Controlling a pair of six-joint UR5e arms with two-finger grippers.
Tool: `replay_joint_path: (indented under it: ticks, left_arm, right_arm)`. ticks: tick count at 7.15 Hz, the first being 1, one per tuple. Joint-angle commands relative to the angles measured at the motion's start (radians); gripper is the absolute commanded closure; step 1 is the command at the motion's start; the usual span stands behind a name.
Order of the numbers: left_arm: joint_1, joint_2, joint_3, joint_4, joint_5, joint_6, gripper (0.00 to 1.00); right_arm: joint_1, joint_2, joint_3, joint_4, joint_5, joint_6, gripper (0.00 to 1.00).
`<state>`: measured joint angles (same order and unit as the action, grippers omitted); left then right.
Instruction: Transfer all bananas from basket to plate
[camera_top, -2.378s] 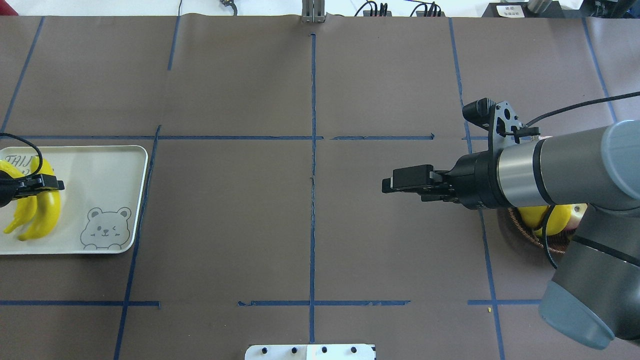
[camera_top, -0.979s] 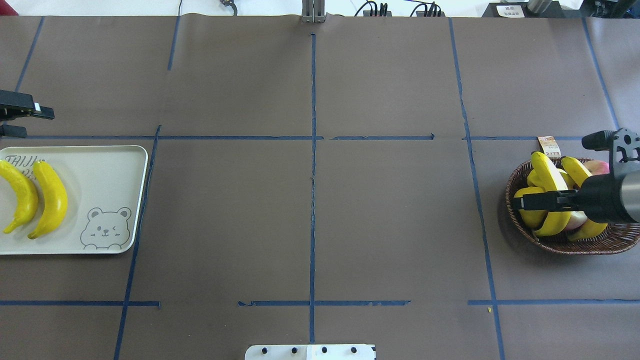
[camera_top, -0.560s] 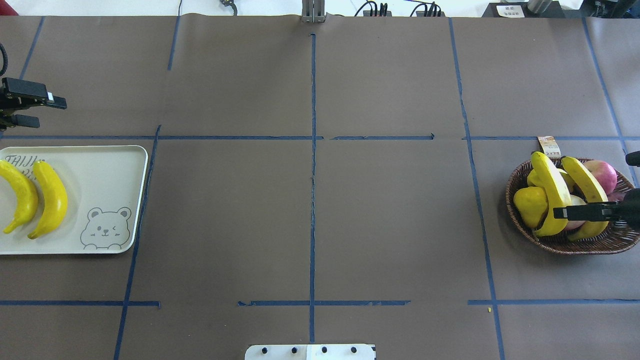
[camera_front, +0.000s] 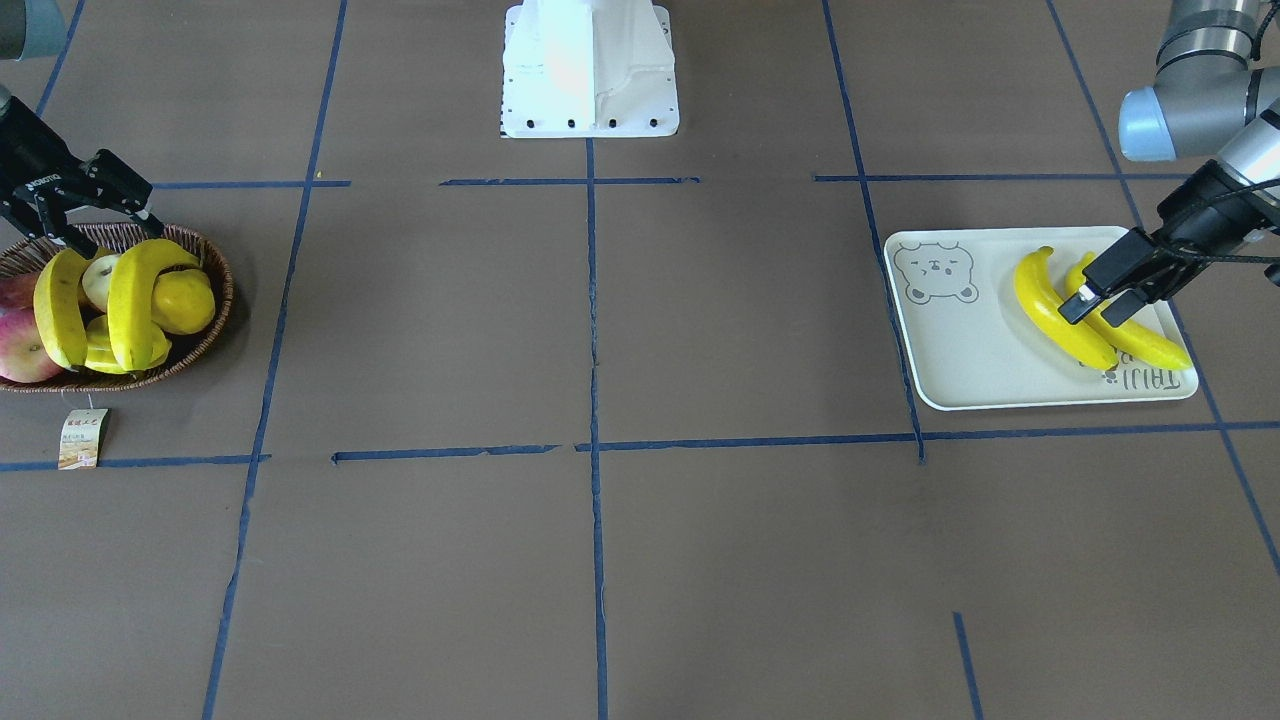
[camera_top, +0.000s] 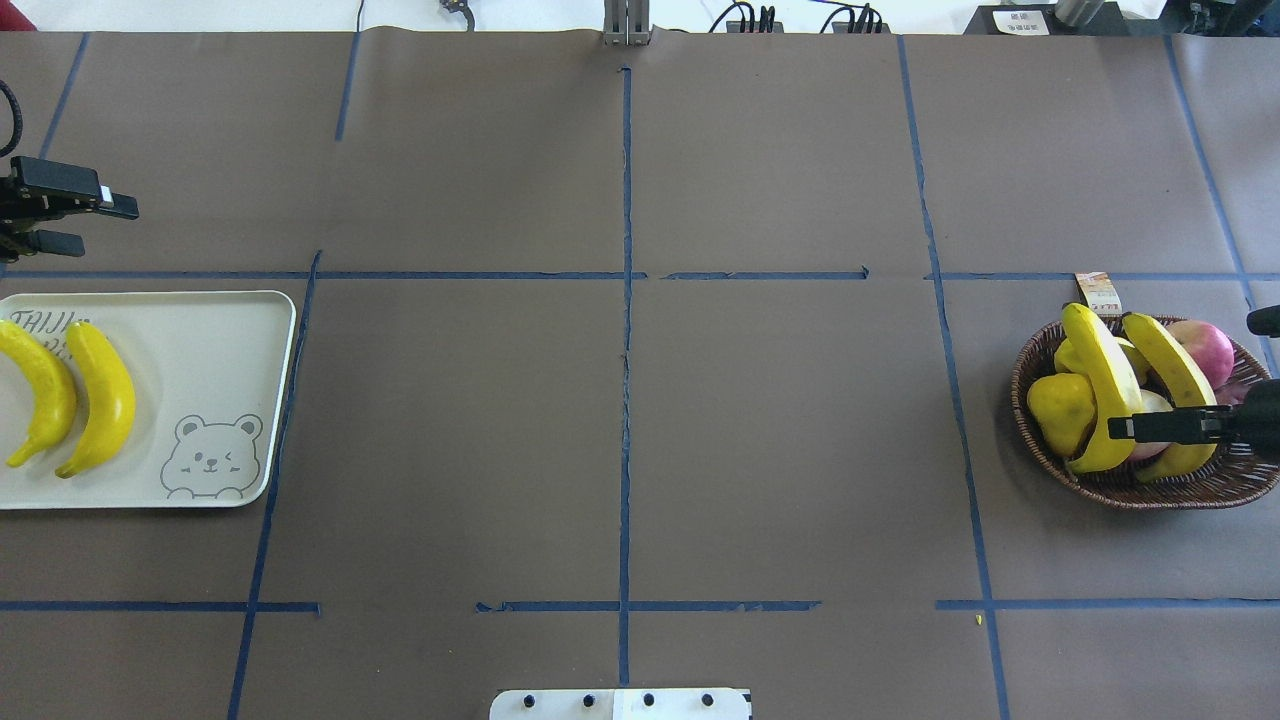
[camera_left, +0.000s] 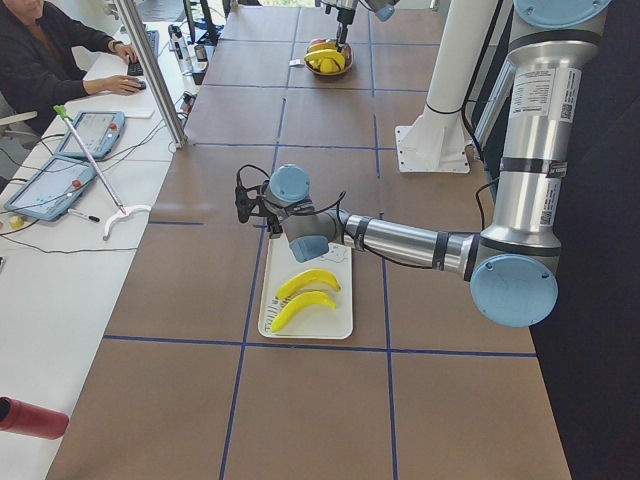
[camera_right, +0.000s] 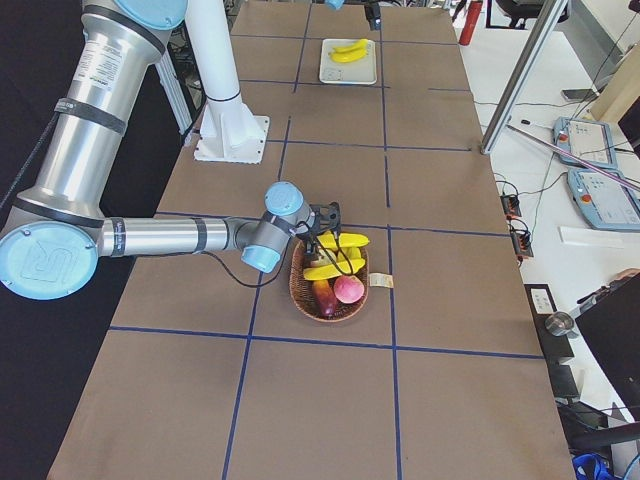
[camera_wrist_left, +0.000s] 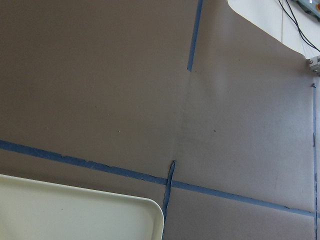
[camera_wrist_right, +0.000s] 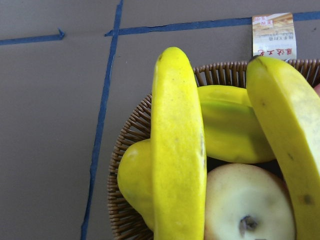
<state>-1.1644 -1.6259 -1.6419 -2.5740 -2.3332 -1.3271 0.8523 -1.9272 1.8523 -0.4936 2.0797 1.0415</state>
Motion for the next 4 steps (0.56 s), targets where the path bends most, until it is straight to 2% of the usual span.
replay_joint_path:
  ticks: [1, 4]
  left_arm:
    - [0.0, 0.0, 0.002, 0.0, 0.0, 0.0, 0.0]
    - [0.0, 0.0, 0.002, 0.0, 0.0, 0.0, 0.0]
  right_arm:
    - [-0.002, 0.011, -0.007, -0.008, 0.003, 0.0, 0.05]
    - [-0.006, 0.027, -0.008, -0.029, 0.005, 0.0, 0.05]
